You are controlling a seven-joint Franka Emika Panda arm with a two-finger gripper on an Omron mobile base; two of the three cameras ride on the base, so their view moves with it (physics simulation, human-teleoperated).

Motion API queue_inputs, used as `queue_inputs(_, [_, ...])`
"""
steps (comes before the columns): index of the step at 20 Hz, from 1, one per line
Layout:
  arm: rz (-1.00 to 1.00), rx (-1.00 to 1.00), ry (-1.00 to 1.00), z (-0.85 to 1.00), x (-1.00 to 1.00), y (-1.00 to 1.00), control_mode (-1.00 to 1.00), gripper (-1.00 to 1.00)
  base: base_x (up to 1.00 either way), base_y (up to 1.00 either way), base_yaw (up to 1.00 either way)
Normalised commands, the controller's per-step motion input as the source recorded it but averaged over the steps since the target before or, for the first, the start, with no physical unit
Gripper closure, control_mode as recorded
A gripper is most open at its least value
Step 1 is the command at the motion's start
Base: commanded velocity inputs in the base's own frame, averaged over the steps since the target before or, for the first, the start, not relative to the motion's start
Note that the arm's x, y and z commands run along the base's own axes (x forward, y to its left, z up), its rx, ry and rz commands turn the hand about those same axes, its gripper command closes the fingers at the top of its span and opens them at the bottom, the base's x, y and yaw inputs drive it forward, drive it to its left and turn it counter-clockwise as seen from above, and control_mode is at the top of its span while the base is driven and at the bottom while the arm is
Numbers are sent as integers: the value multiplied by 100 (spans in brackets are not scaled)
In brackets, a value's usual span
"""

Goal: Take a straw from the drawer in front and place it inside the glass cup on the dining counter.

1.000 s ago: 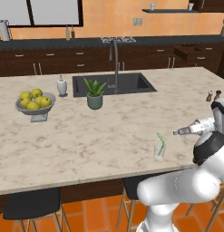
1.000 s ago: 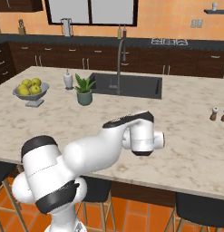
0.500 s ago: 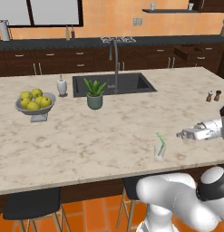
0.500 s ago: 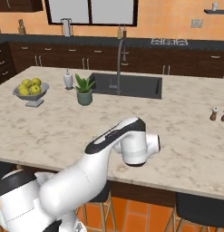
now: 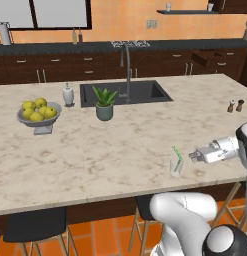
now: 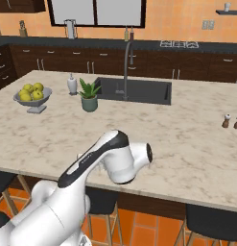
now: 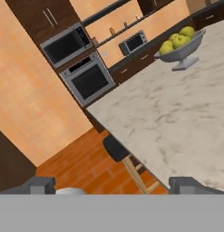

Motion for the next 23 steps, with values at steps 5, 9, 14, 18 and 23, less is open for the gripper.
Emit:
queue_inputs(5, [0,-4,0,0,-32,17,-100,-100,0,0,0])
queue_inputs(9, [0,-3,0,0,-27,10,-100,-100,0,0,0])
queue_inputs(14, [0,0,0,0,-29,0,-100,-100,0,0,0])
queue_inputs(18, [0,0,0,0,-26,0,-100,-100,0,0,0])
queue_inputs(23, [0,0,0,0,-6,1,-100,-100,0,0,0])
